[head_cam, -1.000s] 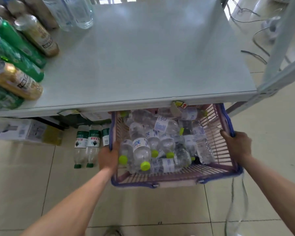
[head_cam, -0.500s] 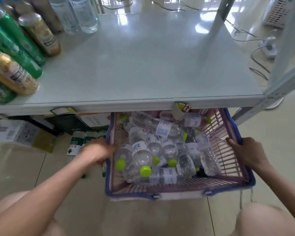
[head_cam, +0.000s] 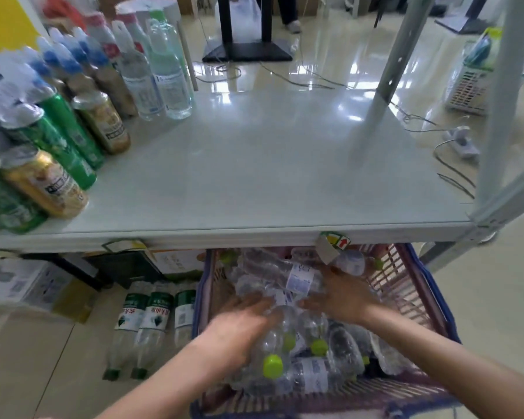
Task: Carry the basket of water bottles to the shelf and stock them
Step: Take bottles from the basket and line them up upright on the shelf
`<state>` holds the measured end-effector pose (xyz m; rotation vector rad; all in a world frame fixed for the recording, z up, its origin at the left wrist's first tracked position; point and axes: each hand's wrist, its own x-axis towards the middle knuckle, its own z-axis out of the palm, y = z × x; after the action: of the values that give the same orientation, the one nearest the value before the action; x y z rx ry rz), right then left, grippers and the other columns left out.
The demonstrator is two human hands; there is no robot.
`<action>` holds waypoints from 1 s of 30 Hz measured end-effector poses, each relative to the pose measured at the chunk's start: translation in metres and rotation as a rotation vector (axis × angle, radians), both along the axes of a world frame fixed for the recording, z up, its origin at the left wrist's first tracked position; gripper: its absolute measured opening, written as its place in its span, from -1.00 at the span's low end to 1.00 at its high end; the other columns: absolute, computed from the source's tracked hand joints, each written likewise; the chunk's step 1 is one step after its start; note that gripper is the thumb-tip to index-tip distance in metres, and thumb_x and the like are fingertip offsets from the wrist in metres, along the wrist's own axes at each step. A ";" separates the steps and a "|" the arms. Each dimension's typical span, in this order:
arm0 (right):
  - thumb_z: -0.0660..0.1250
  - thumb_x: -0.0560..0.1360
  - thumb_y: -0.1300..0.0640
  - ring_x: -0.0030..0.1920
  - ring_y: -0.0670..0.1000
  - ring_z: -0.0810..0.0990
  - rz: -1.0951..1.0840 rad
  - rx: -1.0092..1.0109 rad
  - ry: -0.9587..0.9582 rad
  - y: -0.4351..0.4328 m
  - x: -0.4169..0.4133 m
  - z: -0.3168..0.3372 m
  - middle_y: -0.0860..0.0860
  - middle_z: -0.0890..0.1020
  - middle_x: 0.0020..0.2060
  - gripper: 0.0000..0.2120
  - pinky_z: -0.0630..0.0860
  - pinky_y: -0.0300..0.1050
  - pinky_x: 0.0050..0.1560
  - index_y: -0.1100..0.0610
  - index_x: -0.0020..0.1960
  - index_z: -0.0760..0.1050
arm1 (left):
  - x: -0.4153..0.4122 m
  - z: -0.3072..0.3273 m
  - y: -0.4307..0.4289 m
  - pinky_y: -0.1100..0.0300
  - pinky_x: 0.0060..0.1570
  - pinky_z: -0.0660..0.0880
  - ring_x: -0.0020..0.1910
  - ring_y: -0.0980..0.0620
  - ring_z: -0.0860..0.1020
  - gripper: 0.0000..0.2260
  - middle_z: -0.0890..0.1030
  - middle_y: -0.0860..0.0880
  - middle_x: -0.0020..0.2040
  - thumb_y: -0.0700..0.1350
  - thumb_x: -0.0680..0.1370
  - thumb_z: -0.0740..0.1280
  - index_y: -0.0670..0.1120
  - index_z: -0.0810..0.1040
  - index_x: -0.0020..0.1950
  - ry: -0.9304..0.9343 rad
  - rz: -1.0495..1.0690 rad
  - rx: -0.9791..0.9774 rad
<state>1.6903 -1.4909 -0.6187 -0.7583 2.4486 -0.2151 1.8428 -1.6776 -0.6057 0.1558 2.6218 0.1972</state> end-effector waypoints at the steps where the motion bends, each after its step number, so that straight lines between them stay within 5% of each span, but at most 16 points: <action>1: 0.27 0.35 -0.54 0.15 0.04 0.66 -0.003 0.015 0.041 -0.004 -0.004 -0.004 0.06 0.47 0.45 0.03 0.61 -0.01 0.16 0.01 0.61 0.10 | -0.003 0.003 -0.001 -0.09 0.43 0.50 0.55 -0.15 0.40 -0.12 0.22 0.03 0.65 -0.39 0.53 0.36 0.27 0.08 0.63 -0.004 -0.013 -0.006; 3: 0.25 0.29 -0.59 0.01 -0.03 0.67 0.013 0.063 0.043 -0.007 -0.008 0.000 0.05 0.62 0.27 -0.02 0.62 -0.13 -0.04 0.00 0.51 0.29 | -0.009 0.015 -0.001 -0.08 0.33 0.55 0.46 -0.19 0.51 -0.27 0.41 -0.03 0.55 -0.34 0.55 0.35 0.16 0.23 0.61 0.001 -0.030 -0.030; 6: 0.36 0.37 -0.46 -0.30 -0.23 0.52 -0.018 0.069 0.011 -0.003 -0.001 0.027 -0.03 0.64 -0.14 -0.20 0.33 -0.39 -0.40 0.00 0.43 0.39 | -0.008 0.040 -0.009 -0.01 0.10 0.58 0.23 -0.14 0.64 -0.46 0.61 0.03 0.27 0.02 0.47 0.43 0.15 0.38 0.43 0.173 0.052 -0.007; 9: 0.42 0.34 -0.43 -0.38 -0.23 0.45 -0.015 0.057 0.158 0.007 0.008 0.070 -0.16 0.54 -0.29 -0.41 0.31 -0.39 -0.49 -0.04 0.16 0.53 | 0.005 0.080 -0.025 0.12 0.14 0.59 0.15 0.16 0.64 -0.41 0.65 0.18 0.20 0.20 0.34 0.50 0.15 0.48 0.35 0.268 0.241 0.328; 14: 0.33 -0.01 -0.67 -0.32 -0.33 0.59 -0.117 -0.230 0.377 0.035 0.023 0.136 -0.34 0.70 -0.25 -0.23 0.52 -0.36 -0.27 -0.40 0.13 0.56 | 0.029 0.139 -0.056 0.35 -0.02 0.62 -0.03 0.23 0.73 -0.63 0.76 0.21 -0.03 0.00 0.34 0.66 0.14 0.69 0.10 0.516 0.500 0.737; 18: 0.61 -0.06 -0.42 -0.35 -0.23 0.68 -0.219 -0.568 0.379 0.034 0.037 0.167 -0.25 0.72 -0.28 -0.23 0.62 -0.22 -0.21 -0.23 0.10 0.57 | 0.020 0.162 -0.080 0.37 -0.12 0.64 -0.08 0.12 0.78 -0.60 0.80 0.07 -0.06 -0.02 0.26 0.65 0.12 0.73 0.08 0.733 0.647 0.985; 22: 0.67 0.04 -0.24 -0.09 -0.01 0.77 -0.124 -0.981 0.195 0.003 0.029 0.193 -0.08 0.77 -0.04 -0.21 0.68 0.22 -0.04 -0.18 0.24 0.57 | -0.018 0.184 -0.115 0.15 0.02 0.68 0.03 0.07 0.76 -0.41 0.78 0.02 0.08 0.14 0.24 0.59 0.00 0.65 0.23 0.971 0.747 1.034; 26: 0.64 0.15 -0.10 -0.10 -0.15 0.76 -0.227 -1.230 0.274 -0.043 -0.004 0.216 -0.14 0.76 -0.10 -0.42 0.69 -0.16 -0.05 -0.19 0.14 0.57 | -0.077 0.183 -0.160 -0.07 0.09 0.70 0.05 0.07 0.74 -0.29 0.72 0.00 0.20 0.07 0.28 0.69 -0.03 0.57 0.37 1.032 0.838 0.968; 30: 0.67 0.24 -0.06 0.02 -0.12 0.73 -0.316 -1.287 0.361 -0.107 -0.047 0.196 -0.07 0.72 0.07 -0.37 0.66 -0.07 0.11 0.01 0.22 0.52 | -0.122 0.165 -0.199 -0.20 0.23 0.63 0.15 -0.10 0.68 -0.37 0.70 -0.05 0.20 0.10 0.28 0.69 0.01 0.60 0.28 1.040 0.926 0.894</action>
<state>1.6434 -1.5978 -0.4226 -0.9025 2.5348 -2.0316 1.7208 -1.8763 -0.4404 -0.9061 3.0791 2.0546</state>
